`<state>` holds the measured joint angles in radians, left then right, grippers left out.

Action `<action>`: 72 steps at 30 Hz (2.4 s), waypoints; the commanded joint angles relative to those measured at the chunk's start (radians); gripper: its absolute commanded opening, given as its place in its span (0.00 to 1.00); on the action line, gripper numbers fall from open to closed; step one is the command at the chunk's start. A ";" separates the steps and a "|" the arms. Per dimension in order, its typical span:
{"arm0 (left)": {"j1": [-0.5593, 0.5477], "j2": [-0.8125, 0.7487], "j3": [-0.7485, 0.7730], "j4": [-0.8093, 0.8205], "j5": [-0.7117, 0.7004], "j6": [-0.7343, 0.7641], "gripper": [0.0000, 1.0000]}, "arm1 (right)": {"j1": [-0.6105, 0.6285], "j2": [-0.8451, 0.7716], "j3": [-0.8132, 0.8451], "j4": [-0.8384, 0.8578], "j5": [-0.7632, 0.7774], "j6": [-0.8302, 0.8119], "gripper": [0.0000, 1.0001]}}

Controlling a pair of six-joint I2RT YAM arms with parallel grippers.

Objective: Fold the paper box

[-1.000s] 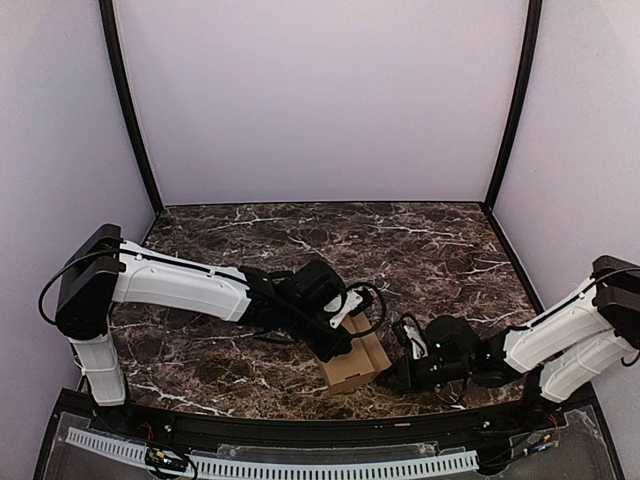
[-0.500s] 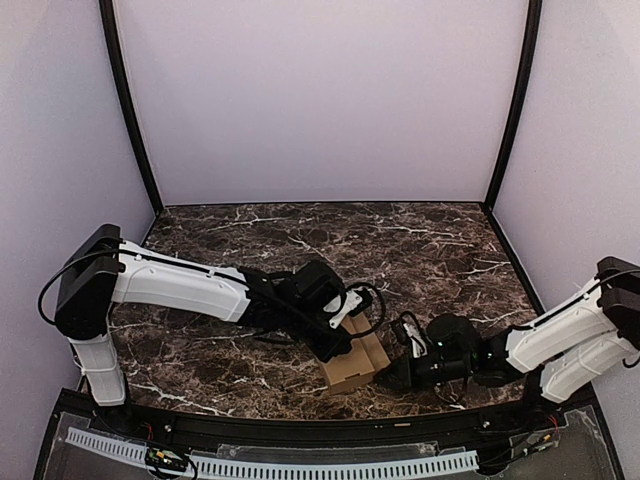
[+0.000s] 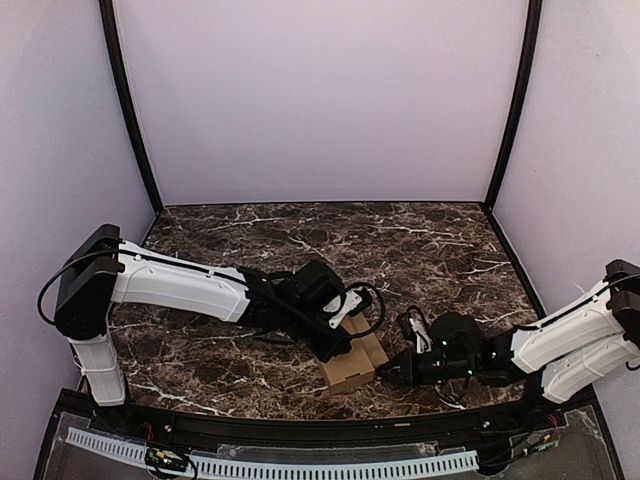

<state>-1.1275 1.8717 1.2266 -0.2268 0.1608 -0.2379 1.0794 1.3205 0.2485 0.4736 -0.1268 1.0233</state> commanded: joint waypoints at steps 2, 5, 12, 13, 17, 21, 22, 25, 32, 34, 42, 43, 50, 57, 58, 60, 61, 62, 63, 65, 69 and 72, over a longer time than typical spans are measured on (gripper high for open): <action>-0.018 0.044 -0.062 -0.194 0.012 0.012 0.01 | 0.000 -0.002 -0.008 0.057 0.042 0.008 0.00; -0.018 0.046 -0.058 -0.196 0.010 0.015 0.01 | 0.001 0.002 -0.006 0.062 0.031 0.001 0.00; -0.018 0.046 -0.057 -0.203 0.006 0.017 0.01 | 0.006 -0.042 -0.037 0.037 0.029 -0.019 0.00; -0.018 0.046 -0.057 -0.203 0.005 0.017 0.01 | 0.007 -0.056 -0.040 0.022 0.033 -0.025 0.00; -0.018 0.048 -0.057 -0.203 0.004 0.018 0.01 | 0.011 -0.107 -0.034 -0.043 0.043 -0.057 0.00; -0.018 0.052 -0.053 -0.203 0.004 0.018 0.01 | 0.013 -0.140 -0.014 -0.100 0.051 -0.083 0.00; -0.018 0.055 -0.051 -0.203 0.004 0.018 0.01 | 0.015 -0.145 -0.009 -0.111 0.053 -0.089 0.00; -0.018 0.056 -0.048 -0.203 0.005 0.018 0.01 | 0.017 -0.151 0.000 -0.122 0.059 -0.098 0.00; -0.019 0.058 -0.050 -0.203 0.011 0.015 0.01 | 0.025 -0.195 0.025 -0.189 0.122 -0.115 0.00; -0.019 0.058 -0.051 -0.203 0.011 0.017 0.01 | 0.024 -0.207 0.051 -0.228 0.156 -0.125 0.00; -0.020 0.057 -0.051 -0.201 0.014 0.016 0.01 | 0.014 -0.135 0.116 -0.272 0.166 -0.147 0.00; -0.020 0.057 -0.051 -0.201 0.014 0.017 0.01 | 0.014 -0.120 0.122 -0.270 0.158 -0.148 0.00; -0.021 0.056 -0.053 -0.201 0.010 0.016 0.01 | 0.014 -0.029 0.162 -0.270 0.105 -0.163 0.00; -0.022 0.056 -0.053 -0.199 0.011 0.018 0.01 | 0.019 -0.033 0.161 -0.276 0.102 -0.163 0.00; -0.022 0.056 -0.053 -0.199 0.010 0.019 0.01 | 0.019 -0.041 0.162 -0.282 0.112 -0.161 0.00; -0.022 0.056 -0.053 -0.200 0.009 0.020 0.01 | 0.018 -0.063 0.164 -0.305 0.145 -0.156 0.00; -0.022 0.056 -0.052 -0.200 0.011 0.020 0.01 | 0.018 -0.079 0.164 -0.322 0.171 -0.153 0.00; -0.023 0.056 -0.052 -0.200 0.011 0.020 0.01 | 0.015 -0.093 0.163 -0.349 0.192 -0.151 0.00; -0.023 0.056 -0.051 -0.200 0.011 0.020 0.01 | 0.009 -0.105 0.163 -0.361 0.208 -0.151 0.00; -0.023 0.056 -0.049 -0.200 0.012 0.021 0.01 | -0.004 -0.122 0.159 -0.398 0.225 -0.151 0.00; -0.026 0.056 -0.047 -0.203 0.011 0.023 0.01 | -0.035 -0.109 0.156 -0.421 0.221 -0.160 0.00; -0.027 0.056 -0.046 -0.204 0.008 0.023 0.01 | -0.048 -0.062 0.163 -0.419 0.213 -0.168 0.00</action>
<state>-1.1305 1.8717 1.2270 -0.2283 0.1581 -0.2272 1.0473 1.2137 0.3946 0.0887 0.0685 0.8700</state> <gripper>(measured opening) 0.008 0.003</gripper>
